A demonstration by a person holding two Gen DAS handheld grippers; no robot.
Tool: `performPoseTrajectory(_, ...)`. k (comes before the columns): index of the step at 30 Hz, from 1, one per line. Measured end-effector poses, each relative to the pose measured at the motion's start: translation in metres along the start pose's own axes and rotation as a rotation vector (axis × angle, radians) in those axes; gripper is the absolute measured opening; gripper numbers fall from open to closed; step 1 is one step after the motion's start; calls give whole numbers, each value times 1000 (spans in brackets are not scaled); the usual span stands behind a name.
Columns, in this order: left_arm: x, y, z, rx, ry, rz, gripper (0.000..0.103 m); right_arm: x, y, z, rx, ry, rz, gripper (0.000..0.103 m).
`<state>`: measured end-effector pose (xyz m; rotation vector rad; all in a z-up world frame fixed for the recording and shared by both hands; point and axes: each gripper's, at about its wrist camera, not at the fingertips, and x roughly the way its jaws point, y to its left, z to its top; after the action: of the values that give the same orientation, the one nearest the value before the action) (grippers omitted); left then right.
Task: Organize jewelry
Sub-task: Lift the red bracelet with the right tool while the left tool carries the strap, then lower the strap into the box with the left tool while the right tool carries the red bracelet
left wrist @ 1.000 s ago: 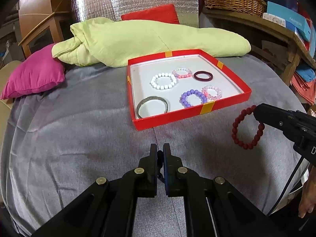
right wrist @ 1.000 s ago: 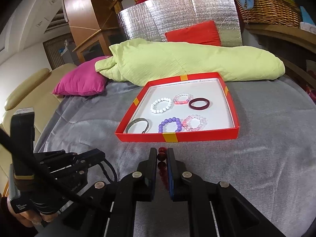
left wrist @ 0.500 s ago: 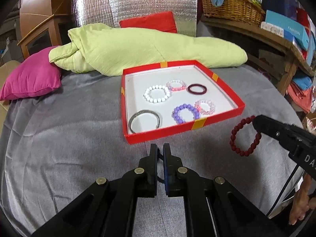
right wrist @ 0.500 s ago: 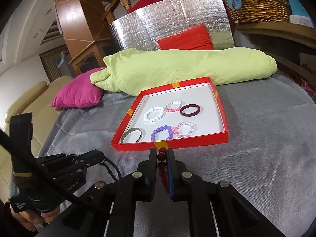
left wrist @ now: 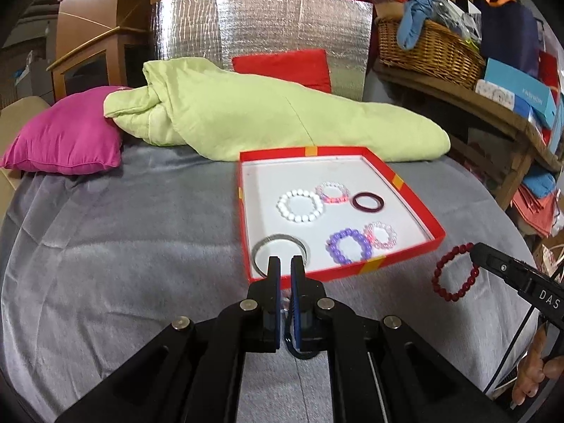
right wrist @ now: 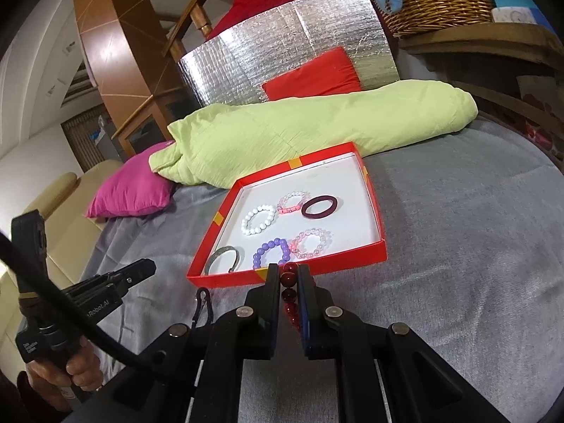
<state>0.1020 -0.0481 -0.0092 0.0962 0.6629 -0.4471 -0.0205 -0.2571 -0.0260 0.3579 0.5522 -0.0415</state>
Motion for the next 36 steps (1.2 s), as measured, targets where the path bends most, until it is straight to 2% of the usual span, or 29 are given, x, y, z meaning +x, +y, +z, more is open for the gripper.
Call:
performPoseTrajectory(7,-2,20,4,-33,-25,3,6,-1,-2,3,17,-16,1,10)
performPoseTrajectory(11,6,21,-2,-30,53,-42,7,3,-1,3,20,-4,5,10)
performPoseTrajectory(12,10,19,-6,-17,84,-51,10,3,-1,3,17,-2,5,10)
performPoseTrajectory(13,14,16,-8,-8,103,-57,20,4,0,3,15,-1,4,10)
performPoseTrajectory(14,20,13,-12,0,138,-59,35,4,1,3,15,0,5,10)
performPoseTrajectory(15,26,10,-15,1,167,-58,41,5,1,2,17,1,7,10)
performPoseTrajectory(16,29,8,-18,1,180,-61,45,5,1,2,19,3,8,10)
performPoseTrajectory(18,42,0,-24,20,224,-80,45,6,3,1,18,7,8,10)
performPoseTrajectory(20,53,-4,-29,38,251,-58,45,7,4,0,10,12,7,10)
performPoseTrajectory(22,66,-3,-34,26,278,-24,45,7,5,-1,4,14,5,10)
performPoseTrajectory(24,72,0,-36,-11,286,-44,26,6,5,-2,3,15,2,10)
performPoseTrajectory(25,73,0,-37,-20,293,-58,7,5,4,-1,4,14,0,10)
performPoseTrajectory(29,60,-7,-35,19,249,-87,5,3,-1,0,15,6,-5,10)
performPoseTrajectory(32,38,-11,-26,45,177,-142,5,1,-3,2,24,-5,-2,10)
performPoseTrajectory(36,19,-11,-17,58,96,-161,5,0,-4,7,28,-24,6,10)
